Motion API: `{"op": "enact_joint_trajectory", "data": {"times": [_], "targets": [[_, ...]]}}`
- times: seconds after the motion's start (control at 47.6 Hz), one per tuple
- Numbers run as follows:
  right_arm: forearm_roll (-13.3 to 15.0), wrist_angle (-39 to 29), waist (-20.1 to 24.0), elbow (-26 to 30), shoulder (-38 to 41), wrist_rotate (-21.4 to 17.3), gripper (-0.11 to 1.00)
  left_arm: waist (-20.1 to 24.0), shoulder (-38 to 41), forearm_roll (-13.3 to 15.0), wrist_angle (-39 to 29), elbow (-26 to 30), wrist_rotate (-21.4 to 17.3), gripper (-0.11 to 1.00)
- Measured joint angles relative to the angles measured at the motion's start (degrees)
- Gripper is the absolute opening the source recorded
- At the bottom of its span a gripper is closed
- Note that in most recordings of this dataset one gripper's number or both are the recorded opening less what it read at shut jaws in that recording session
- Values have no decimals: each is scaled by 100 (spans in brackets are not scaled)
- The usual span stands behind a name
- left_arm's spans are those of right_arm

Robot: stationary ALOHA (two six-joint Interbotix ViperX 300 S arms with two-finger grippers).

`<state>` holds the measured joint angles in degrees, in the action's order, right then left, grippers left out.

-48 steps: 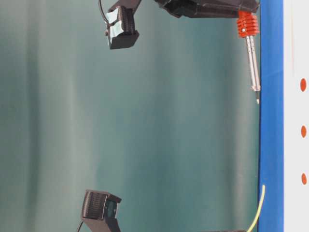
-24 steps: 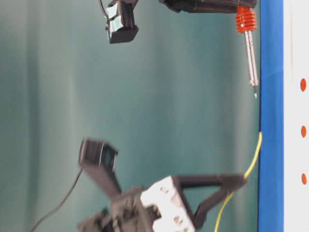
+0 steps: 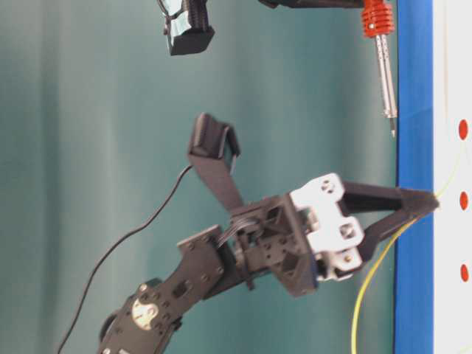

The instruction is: Touch the tip of the soldering iron to the tip of the solder at the mark.

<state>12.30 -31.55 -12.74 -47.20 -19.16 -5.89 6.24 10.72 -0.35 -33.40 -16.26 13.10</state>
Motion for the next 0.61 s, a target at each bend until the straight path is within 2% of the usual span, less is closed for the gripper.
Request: {"op": "enact_joint_trajectory", "data": {"times": [0.609], "targets": [[0,9,0,-44,0,-9,7,44,132,0,79,88,-9,1]]}}
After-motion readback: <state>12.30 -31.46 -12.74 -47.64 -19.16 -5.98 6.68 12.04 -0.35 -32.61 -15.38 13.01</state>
